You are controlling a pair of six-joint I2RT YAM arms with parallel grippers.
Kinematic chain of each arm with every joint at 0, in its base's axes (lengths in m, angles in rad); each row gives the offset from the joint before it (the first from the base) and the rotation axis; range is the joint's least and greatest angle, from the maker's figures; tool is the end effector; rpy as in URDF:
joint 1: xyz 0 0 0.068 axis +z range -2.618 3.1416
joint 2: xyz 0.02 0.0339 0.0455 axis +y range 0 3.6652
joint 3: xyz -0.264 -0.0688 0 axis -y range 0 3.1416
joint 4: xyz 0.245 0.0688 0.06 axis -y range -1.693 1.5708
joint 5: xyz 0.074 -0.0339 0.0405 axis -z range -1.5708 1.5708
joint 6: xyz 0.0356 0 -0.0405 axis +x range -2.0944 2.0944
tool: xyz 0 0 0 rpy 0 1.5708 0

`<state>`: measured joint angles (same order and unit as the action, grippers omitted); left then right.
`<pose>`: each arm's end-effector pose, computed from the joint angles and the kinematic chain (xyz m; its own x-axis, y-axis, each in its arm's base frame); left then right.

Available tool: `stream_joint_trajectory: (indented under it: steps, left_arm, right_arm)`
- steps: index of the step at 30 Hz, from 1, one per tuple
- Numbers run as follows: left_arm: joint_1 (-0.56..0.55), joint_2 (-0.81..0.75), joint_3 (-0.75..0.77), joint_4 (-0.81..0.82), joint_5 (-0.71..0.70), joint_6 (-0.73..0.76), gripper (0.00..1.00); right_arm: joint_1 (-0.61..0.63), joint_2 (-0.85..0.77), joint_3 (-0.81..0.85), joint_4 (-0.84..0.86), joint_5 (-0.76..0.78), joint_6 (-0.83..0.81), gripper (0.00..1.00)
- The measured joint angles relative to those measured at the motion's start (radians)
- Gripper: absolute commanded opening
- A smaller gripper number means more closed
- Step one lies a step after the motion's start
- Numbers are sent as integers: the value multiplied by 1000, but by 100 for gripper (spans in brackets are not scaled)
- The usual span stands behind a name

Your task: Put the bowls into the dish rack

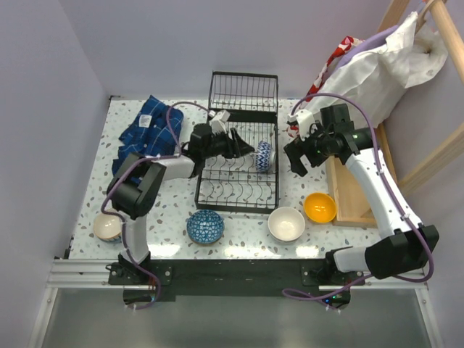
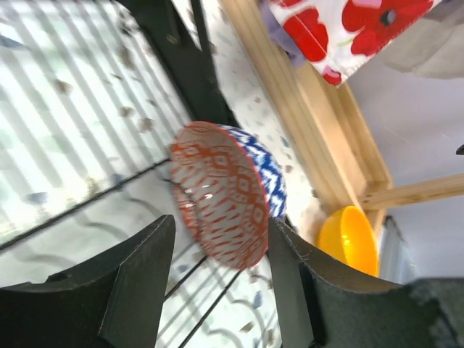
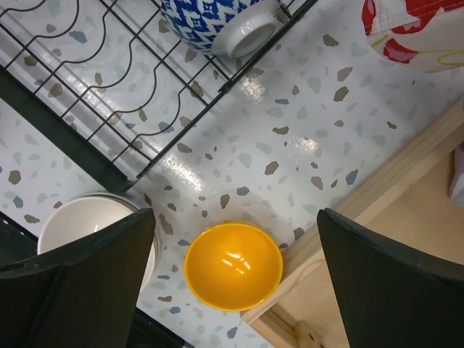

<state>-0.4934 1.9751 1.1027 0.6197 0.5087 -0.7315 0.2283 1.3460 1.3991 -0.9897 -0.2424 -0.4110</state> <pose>0.3697 -0.2185 0.1809 -0.7176 -0.2765 -0.6392 0.4698 0.4853 -0.7374 0.2581 0.0687 0.3563 -0.5762 -0.5321 -0.6204 -0.6419 0.7645 -0.0595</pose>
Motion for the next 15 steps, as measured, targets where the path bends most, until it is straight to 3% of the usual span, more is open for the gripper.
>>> stream_joint_trajectory:
  steps: [7, 10, 12, 14, 15]
  left_arm:
    - [166, -309, -159, -91, -17, 238, 55]
    - [196, -384, -196, -106, 24, 343, 44]
    - [196, -414, -222, -134, 82, 405, 34]
    - [195, -438, -251, -183, 162, 469, 31]
    - [198, -443, -259, -204, 189, 488, 27]
  right_arm:
    - [0, 55, 56, -54, 44, -29, 96]
    - [16, 130, 111, -57, 68, -34, 87]
    - [48, 194, 157, -65, 90, -50, 75]
    - [101, 268, 218, -77, 105, -71, 67]
    - [130, 307, 253, -80, 114, -79, 57]
